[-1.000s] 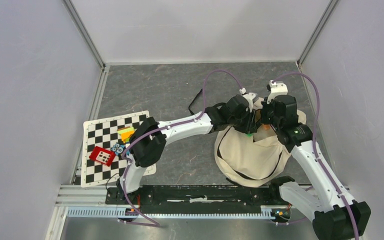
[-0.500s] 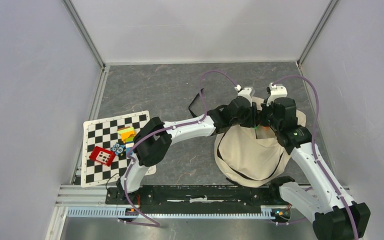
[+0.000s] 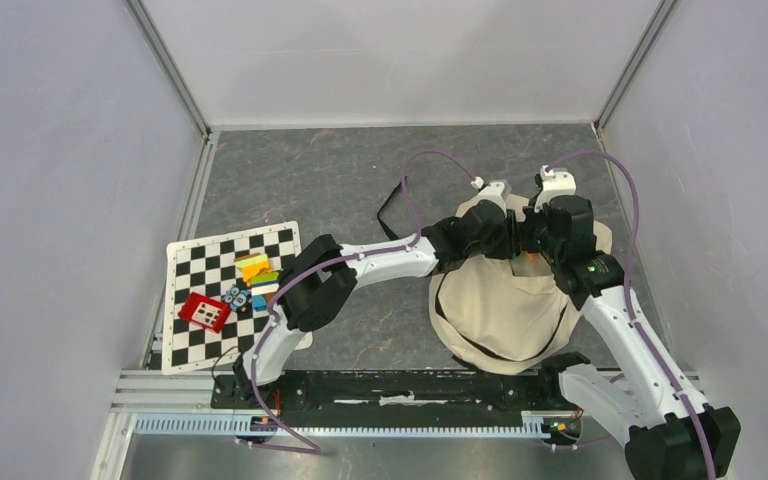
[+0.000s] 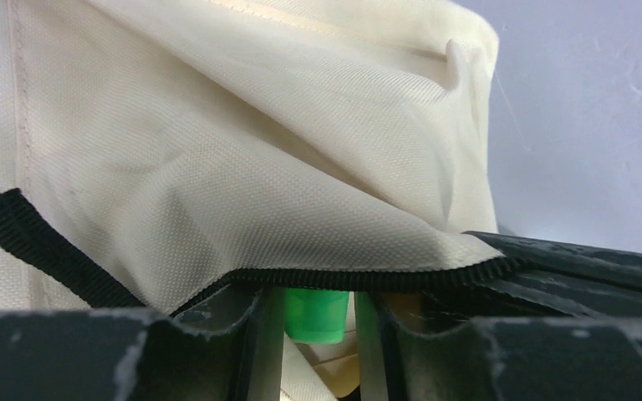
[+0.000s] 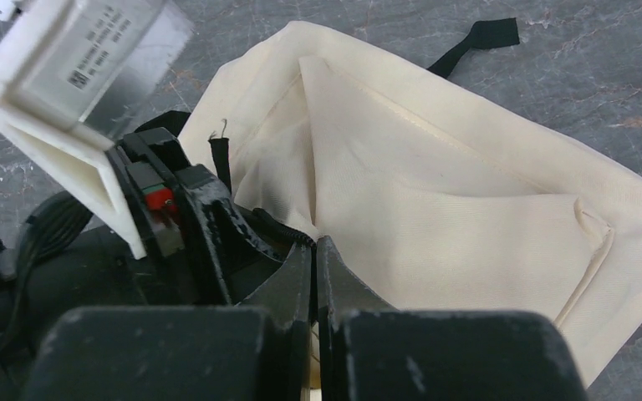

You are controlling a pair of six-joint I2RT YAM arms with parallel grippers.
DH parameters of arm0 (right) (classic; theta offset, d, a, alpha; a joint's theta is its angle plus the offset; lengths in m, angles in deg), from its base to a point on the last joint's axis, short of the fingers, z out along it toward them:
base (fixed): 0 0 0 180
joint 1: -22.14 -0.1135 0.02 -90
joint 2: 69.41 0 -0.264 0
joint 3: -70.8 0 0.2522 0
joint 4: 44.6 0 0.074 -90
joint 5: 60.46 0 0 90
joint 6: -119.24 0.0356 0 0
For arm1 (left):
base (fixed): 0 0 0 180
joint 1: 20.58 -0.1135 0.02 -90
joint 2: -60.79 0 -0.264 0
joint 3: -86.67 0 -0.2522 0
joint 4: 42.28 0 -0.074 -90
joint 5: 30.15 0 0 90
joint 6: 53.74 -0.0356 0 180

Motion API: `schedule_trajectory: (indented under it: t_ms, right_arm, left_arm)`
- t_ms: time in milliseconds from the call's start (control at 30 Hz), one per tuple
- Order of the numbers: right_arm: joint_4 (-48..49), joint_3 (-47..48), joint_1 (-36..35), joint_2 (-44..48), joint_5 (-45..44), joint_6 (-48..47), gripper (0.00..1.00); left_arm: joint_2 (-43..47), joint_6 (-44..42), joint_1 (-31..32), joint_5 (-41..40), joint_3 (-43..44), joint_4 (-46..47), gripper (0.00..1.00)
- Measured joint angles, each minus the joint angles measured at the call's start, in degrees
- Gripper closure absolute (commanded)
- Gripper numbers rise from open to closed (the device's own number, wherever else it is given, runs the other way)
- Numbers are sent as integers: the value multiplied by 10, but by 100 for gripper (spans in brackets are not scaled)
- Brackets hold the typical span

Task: Pack the student bag
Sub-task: Place the stationery in the student bag.

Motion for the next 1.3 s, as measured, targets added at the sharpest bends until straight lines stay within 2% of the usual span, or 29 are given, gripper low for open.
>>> schedule_trajectory:
  t_ms: [233, 400, 533, 700, 767, 933, 1100, 1200, 1300]
  right_arm:
    - [-1, -3, 1, 1, -11, -1, 100]
    - [-1, -3, 1, 1, -9, -1, 100]
    - [-1, -3, 0, 1, -3, -1, 100]
    - [-4, -3, -1, 4, -12, -5, 100]
    - [-7, -3, -1, 9, -24, -11, 100]
    - [-21, 6, -3, 25, -73, -35, 100]
    - [-38, 24, -4, 34, -108, -55, 100]
    - [-48, 30, -4, 36, -110, -59, 100]
    - [-52, 32, -4, 36, -109, -59, 100]
  left_arm:
    - [-5, -16, 6, -12, -2, -3, 36]
    - [29, -53, 13, -14, -45, 17, 29]
    - [93, -107, 20, -14, -107, 44, 24]
    - [232, -186, 26, -14, -227, 64, 11]
    - [288, -221, 25, -16, -266, 62, 9]
    - [359, -293, -26, -7, -291, 36, 7]
    - [325, -331, -152, 19, -281, 11, 7]
    - [235, -366, -213, 23, -224, -28, 9]
    - [146, -403, -238, 38, -161, -75, 9]
